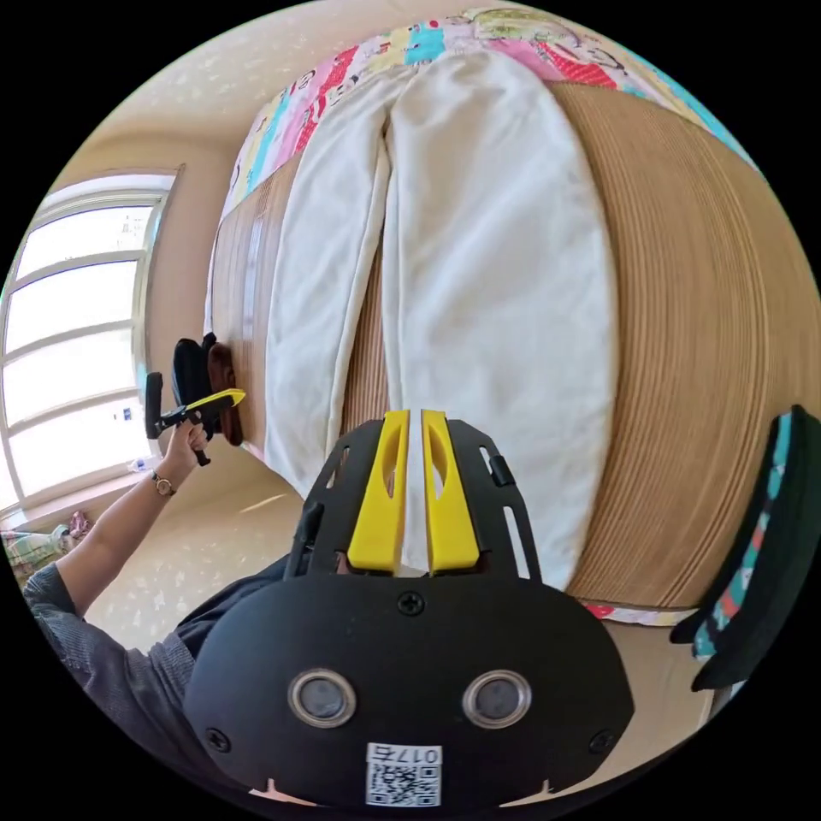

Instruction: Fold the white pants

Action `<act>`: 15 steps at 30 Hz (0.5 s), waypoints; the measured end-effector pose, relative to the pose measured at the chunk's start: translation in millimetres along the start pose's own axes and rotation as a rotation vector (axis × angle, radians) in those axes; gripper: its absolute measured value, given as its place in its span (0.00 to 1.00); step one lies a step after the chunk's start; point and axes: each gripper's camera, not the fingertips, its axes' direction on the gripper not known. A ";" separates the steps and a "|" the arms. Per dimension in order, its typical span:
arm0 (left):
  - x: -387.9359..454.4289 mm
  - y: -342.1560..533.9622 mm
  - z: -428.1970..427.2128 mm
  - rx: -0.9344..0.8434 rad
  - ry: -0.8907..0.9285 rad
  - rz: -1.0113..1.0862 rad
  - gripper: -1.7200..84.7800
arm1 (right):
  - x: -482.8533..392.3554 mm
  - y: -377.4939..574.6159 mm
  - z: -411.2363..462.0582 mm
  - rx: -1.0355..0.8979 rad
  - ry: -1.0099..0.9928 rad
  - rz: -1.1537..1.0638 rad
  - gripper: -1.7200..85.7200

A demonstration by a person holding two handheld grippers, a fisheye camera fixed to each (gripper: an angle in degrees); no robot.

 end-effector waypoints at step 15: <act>-100.4 55.5 -50.2 -0.150 -0.073 -0.003 0.07 | -30.5 50.8 112.3 -0.369 -0.174 0.124 0.06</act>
